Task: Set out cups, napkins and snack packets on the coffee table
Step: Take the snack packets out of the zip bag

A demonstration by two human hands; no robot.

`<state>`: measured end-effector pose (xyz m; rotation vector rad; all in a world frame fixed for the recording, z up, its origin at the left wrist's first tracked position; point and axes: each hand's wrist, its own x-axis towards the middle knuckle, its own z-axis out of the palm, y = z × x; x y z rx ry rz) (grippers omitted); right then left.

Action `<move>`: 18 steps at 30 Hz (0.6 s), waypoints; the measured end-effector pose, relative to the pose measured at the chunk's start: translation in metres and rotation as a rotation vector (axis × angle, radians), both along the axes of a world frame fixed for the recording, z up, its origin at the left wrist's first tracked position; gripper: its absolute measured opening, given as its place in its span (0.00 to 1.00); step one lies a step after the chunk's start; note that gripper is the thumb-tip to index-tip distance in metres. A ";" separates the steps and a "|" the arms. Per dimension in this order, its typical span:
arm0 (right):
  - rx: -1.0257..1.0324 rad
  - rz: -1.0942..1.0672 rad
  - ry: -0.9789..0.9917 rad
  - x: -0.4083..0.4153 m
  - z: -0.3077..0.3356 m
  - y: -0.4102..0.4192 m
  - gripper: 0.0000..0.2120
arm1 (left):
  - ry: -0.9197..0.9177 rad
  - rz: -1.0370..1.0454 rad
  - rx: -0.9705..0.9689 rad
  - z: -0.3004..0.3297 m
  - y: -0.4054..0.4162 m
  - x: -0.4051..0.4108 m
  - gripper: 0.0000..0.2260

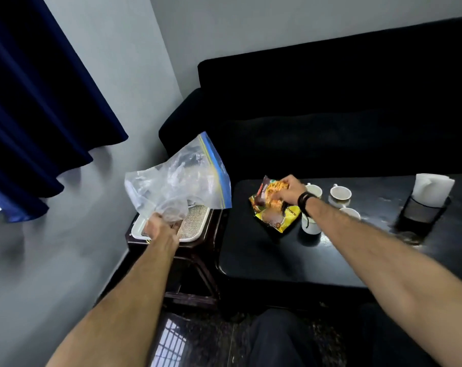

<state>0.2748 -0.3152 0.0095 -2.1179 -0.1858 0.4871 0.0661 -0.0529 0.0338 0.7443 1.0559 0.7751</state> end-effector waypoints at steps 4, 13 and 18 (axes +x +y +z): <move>-0.077 0.115 -0.033 -0.034 -0.046 0.034 0.31 | -0.006 -0.044 -0.001 -0.006 -0.003 0.000 0.10; -0.557 0.169 -0.506 -0.033 -0.074 0.056 0.31 | 0.045 -0.190 0.009 -0.028 -0.007 0.021 0.20; 0.339 0.018 -0.093 -0.018 -0.016 0.053 0.31 | 0.109 -0.224 0.034 -0.025 -0.023 0.033 0.22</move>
